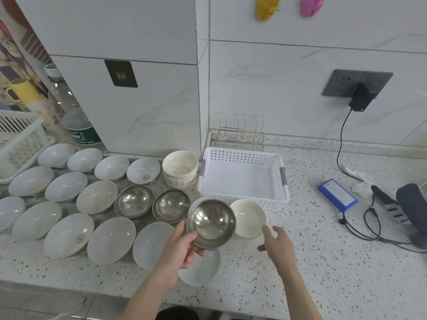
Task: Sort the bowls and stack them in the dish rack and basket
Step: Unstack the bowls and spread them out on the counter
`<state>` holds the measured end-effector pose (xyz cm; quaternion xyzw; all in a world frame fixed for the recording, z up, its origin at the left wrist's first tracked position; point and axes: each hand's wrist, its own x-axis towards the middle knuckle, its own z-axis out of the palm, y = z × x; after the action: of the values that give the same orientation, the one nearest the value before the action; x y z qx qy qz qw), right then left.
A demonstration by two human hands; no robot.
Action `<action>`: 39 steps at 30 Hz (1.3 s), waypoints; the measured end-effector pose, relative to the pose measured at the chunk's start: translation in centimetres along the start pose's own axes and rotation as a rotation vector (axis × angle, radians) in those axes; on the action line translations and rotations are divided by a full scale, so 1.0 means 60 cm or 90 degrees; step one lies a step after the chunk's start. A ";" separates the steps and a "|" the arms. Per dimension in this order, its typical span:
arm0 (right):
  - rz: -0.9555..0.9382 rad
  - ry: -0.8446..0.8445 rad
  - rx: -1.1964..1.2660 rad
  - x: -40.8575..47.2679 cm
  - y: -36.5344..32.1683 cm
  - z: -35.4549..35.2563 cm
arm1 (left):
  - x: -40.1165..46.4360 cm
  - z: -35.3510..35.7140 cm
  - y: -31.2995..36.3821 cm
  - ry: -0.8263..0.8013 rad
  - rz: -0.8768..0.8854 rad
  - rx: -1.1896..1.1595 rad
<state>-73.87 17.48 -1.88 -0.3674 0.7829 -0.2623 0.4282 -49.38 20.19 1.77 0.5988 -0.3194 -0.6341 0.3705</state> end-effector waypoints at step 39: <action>-0.144 -0.283 -0.090 -0.032 0.089 -0.033 | -0.002 0.107 -0.108 -0.117 -0.005 0.712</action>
<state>-76.77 22.35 -3.83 -0.5301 0.6398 -0.1658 0.5311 -56.36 23.41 -3.18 0.6475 -0.6353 -0.4194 -0.0348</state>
